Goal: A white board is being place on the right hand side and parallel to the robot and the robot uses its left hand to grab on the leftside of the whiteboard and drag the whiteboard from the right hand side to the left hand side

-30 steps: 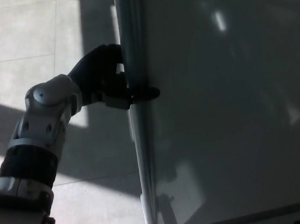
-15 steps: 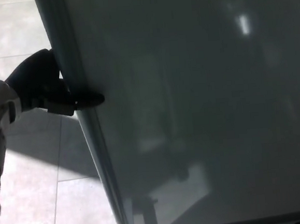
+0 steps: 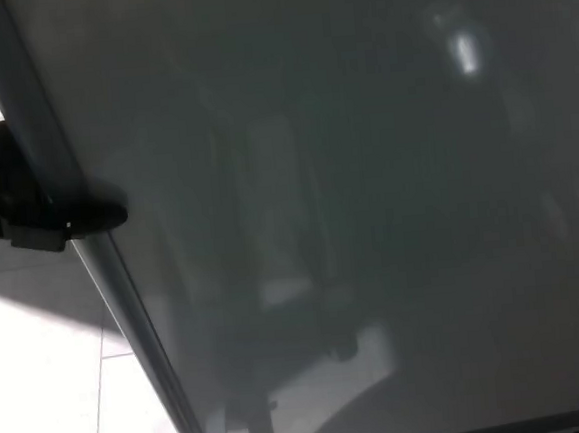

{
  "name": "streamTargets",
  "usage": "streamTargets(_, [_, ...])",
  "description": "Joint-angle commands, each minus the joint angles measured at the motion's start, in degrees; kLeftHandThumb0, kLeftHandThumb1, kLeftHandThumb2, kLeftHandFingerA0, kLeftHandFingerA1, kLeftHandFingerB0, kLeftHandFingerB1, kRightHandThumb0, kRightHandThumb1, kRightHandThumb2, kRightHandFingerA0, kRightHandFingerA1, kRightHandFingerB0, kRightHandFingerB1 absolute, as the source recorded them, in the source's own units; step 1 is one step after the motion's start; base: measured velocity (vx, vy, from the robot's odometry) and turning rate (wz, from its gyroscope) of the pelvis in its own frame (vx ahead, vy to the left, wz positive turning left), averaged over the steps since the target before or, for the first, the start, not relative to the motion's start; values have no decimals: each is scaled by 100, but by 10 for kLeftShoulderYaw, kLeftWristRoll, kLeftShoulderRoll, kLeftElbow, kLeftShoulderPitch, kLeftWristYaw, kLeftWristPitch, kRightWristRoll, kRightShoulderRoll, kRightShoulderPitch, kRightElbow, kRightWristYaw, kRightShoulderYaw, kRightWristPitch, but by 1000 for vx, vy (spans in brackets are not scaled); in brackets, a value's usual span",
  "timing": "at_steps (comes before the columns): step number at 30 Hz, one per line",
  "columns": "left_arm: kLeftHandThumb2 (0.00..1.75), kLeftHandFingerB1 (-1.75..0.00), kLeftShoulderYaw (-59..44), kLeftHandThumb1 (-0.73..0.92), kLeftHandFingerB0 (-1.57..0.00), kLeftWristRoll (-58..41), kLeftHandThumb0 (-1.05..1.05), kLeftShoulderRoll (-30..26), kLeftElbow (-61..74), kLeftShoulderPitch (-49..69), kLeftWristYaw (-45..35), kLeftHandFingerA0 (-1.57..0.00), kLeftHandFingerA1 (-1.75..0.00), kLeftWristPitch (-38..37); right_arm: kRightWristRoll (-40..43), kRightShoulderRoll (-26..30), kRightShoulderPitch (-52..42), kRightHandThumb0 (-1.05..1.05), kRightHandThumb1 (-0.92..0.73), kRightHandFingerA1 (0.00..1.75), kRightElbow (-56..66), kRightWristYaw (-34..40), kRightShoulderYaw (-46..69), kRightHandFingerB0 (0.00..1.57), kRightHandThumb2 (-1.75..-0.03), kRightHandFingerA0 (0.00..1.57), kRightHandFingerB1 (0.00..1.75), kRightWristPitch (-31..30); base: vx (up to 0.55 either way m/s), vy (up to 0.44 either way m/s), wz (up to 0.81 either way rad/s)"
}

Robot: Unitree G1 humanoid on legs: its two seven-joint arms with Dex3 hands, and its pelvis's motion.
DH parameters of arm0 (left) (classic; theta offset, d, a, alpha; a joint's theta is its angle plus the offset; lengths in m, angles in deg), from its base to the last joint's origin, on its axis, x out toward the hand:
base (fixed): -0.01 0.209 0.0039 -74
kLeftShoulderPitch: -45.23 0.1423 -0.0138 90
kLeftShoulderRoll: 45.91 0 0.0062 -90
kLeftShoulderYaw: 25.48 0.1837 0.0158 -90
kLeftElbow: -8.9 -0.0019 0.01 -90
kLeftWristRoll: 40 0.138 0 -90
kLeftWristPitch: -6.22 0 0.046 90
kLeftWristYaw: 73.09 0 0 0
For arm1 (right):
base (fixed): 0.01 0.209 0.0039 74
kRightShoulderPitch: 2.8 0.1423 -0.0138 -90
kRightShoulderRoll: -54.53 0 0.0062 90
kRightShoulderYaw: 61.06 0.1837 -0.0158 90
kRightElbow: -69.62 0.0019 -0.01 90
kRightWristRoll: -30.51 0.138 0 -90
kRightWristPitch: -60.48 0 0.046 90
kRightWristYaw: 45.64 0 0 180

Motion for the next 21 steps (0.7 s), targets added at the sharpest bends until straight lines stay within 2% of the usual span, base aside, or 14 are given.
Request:
streamTargets(1, [70, -84, -6, 69, -88, 4, -6, -36, 0, 53, -18, -98, -85, -6, 2, 7, -8, -70, -74, 108, 0, 3, 2, 40, -72, 45, 84, 0, 0, 0, 0])
streamTargets(4, [73, -82, -14, 67, -88, -3, -5, -48, 4, 70, -17, -94, -94, -8, 2, 6, -8, -70, -74, 109, -1, 5, 2, 40, -72, 46, 84, -2, 0, 0, 0])
streamTargets(5, [65, -79, -18, 68, -87, -10, -7, -55, 0, 75, -23, -86, -103, -1, 3, 5, -8, -70, -72, 109, -2, 6, 3, 40, -74, 48, 84, -4, 0, 0, 0])
streamTargets(8, [64, -77, -26, 72, -88, -22, -7, -67, -8, 81, -36, -84, -103, 21, 5, 5, -8, -70, -73, 109, -4, 6, 5, 40, -73, 48, 83, -8, 0, 0, 0])
streamTargets(9, [61, -74, -34, 72, -90, -32, -14, -74, -11, 84, -36, -86, -106, 44, 2, 6, -9, -70, -74, 108, -3, 8, 3, 40, -72, 47, 83, -8, 0, 0, 0])
streamTargets(12, [61, -78, -46, 74, -87, -41, -17, -83, -28, 95, -51, -85, -109, 9, 0, 6, -9, -71, -73, 111, -4, 12, 2, 41, -72, 48, 85, -6, 0, 0, 0])
streamTargets(16, [63, -83, -52, 79, -81, -47, -21, -108, -31, 105, -66, -83, -111, 14, 1, 6, -12, -70, -73, 110, -4, 9, 2, 42, -73, 49, 84, 4, 0, 0, 0])
streamTargets(17, [63, -83, -53, 80, -82, -48, -19, -113, -32, 106, -68, -88, -106, 13, 2, 6, -11, -71, -73, 111, -4, 8, 3, 43, -72, 49, 84, 2, 0, 0, 0])
streamTargets(21, [62, -85, -54, 76, -85, -37, -21, -135, -21, 124, -59, -86, -109, -18, 6, 7, -11, -70, -74, 111, -3, 1, 5, 41, -72, 46, 83, -10, 0, 0, 0])
